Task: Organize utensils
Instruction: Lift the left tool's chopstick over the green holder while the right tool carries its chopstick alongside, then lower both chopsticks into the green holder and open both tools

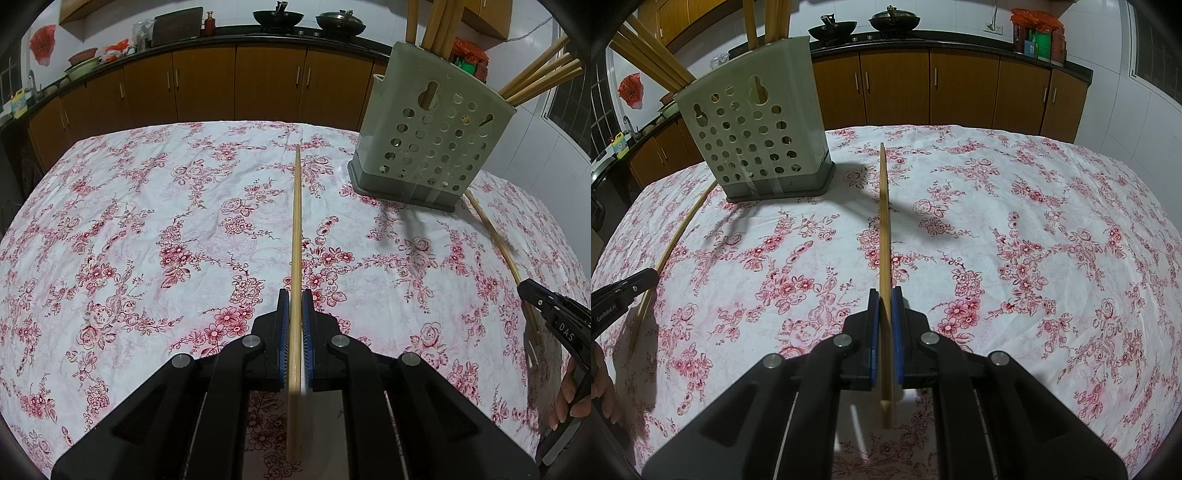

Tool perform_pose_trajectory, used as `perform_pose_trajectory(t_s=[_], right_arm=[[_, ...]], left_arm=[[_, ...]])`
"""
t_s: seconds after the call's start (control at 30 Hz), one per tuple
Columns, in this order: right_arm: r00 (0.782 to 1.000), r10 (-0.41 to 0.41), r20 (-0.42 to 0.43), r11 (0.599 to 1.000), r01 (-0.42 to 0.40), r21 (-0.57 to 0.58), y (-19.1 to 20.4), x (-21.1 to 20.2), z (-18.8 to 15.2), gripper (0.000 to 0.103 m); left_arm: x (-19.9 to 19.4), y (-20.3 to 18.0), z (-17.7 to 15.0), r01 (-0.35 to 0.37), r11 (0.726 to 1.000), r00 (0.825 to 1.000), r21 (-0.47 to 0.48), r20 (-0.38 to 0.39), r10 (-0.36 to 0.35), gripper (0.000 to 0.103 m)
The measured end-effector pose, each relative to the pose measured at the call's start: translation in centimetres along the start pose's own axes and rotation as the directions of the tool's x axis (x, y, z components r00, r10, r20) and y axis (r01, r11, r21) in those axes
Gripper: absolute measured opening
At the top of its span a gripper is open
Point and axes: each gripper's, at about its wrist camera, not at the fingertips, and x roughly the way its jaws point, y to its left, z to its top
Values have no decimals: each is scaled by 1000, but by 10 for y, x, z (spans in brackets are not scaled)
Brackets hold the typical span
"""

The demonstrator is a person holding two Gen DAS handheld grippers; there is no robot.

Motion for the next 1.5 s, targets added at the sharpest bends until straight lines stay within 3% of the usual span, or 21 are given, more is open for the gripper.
perform_pose_trajectory(t_s=[0.83, 0.93, 1.1, 1.33, 1.5], right_arm=[[1000, 24, 4, 1000, -24, 1, -5, -6, -2, 8], [998, 30, 55, 1000, -31, 3, -7, -22, 5, 8], [981, 17, 193, 1000, -17, -4, -10, -65, 28, 8], [936, 13, 351, 1000, -18, 10, -16, -117, 54, 8], [919, 14, 395, 1000, -22, 15, -15, -130, 65, 8]], left_arm=[[-14, -1, -13, -24, 998, 1000, 54, -4, 25, 8], [-21, 3, -11, -20, 998, 1000, 65, 4, 20, 7], [-52, 2, 8, 8, 998, 995, 56, 99, -14, 7], [-105, 5, 49, 72, 997, 962, 22, 261, -75, 7], [-120, 5, 63, 84, 996, 947, 14, 310, -84, 7]])
